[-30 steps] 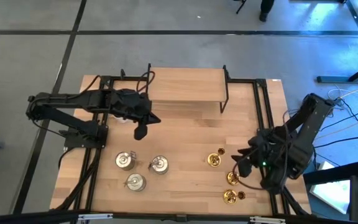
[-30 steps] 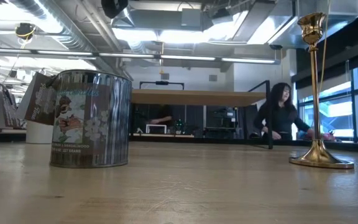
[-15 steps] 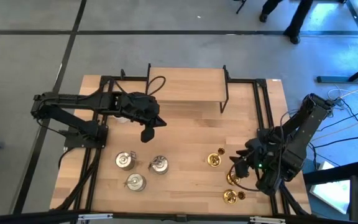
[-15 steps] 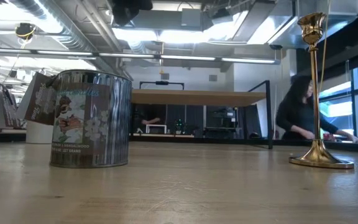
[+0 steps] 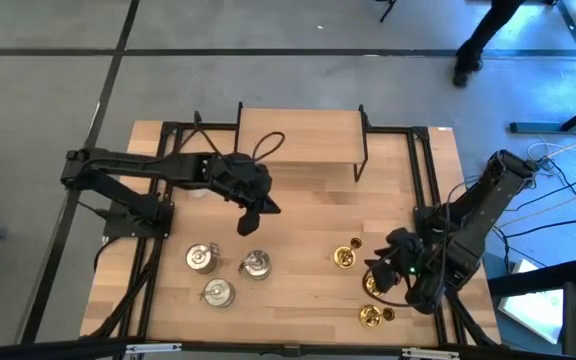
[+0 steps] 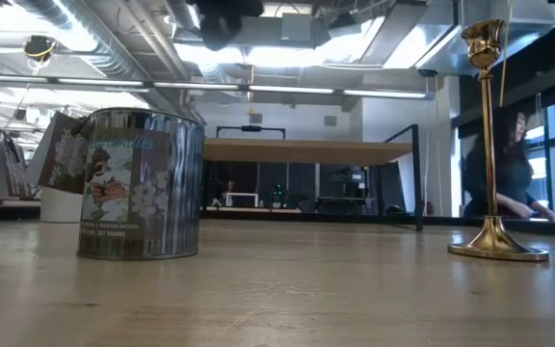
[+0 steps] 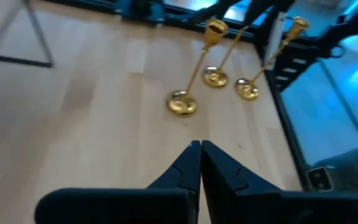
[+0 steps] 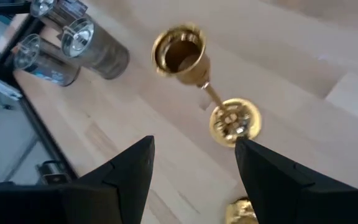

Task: Pick & Place candle stick holders
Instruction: Put the top gold candle holder on the shelf

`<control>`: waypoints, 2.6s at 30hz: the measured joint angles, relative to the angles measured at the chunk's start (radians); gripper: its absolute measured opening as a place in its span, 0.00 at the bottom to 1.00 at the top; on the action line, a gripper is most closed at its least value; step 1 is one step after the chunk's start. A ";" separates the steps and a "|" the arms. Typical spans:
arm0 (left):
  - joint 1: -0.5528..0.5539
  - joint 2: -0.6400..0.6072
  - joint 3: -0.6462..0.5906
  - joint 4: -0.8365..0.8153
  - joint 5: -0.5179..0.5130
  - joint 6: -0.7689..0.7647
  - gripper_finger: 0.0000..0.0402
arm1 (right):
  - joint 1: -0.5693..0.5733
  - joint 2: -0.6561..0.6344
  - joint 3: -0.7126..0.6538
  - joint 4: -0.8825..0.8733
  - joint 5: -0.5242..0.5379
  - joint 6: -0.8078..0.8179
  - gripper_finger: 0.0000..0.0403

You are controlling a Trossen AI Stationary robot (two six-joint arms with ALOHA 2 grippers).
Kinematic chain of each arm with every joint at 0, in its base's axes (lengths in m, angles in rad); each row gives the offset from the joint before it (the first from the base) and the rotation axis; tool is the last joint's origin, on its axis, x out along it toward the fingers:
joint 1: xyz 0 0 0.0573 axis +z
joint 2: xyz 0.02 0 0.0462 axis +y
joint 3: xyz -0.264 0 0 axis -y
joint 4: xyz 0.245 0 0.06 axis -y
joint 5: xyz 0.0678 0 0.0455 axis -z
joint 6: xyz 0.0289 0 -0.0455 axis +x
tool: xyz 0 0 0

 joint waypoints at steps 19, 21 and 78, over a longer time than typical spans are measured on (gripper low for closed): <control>-0.018 0.246 0.001 0.292 0.173 -0.023 0.01 | -0.071 -0.005 -0.028 0.042 -0.034 -0.080 0.57; -0.018 0.263 0.001 0.305 0.173 -0.022 0.01 | -0.086 -0.005 -0.028 0.042 -0.051 -0.103 0.57; 0.012 0.269 0.000 0.333 0.182 0.000 0.01 | -0.236 0.010 -0.190 0.303 -0.093 -0.277 0.57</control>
